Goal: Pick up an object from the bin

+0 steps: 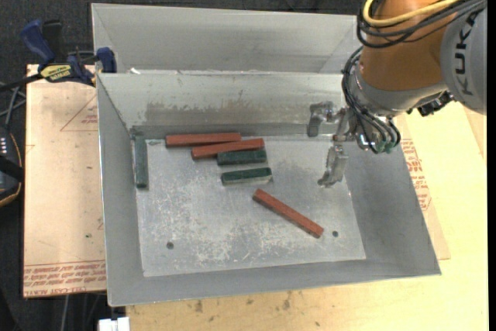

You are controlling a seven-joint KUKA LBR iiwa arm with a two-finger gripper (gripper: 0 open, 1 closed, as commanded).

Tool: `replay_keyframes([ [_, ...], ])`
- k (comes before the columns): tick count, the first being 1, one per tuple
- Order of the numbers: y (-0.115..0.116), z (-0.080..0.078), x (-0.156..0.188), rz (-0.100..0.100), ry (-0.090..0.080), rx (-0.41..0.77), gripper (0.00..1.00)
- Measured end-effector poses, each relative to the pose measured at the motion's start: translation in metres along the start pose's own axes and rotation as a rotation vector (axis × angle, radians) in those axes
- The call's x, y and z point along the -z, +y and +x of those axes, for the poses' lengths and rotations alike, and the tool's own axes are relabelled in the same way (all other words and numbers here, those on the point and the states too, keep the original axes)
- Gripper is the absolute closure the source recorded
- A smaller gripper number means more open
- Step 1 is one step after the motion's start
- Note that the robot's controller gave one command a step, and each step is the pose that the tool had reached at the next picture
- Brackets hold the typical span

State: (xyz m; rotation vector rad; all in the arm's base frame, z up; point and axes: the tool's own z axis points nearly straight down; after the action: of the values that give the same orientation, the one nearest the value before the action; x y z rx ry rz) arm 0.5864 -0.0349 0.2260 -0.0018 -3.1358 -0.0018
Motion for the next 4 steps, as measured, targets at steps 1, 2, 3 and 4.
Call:
replay_keyframes([
  [1, 0.000, -0.001, 0.004, 0.000, -0.007, 0.001, 0.00],
  [2, 0.003, 0.009, -0.048, 0.000, -0.014, -0.017, 0.00],
  [3, 0.018, 0.054, -0.110, 0.001, -0.010, 0.041, 0.00],
  [4, -0.002, 0.032, -0.154, 0.000, -0.011, -0.029, 1.00],
])
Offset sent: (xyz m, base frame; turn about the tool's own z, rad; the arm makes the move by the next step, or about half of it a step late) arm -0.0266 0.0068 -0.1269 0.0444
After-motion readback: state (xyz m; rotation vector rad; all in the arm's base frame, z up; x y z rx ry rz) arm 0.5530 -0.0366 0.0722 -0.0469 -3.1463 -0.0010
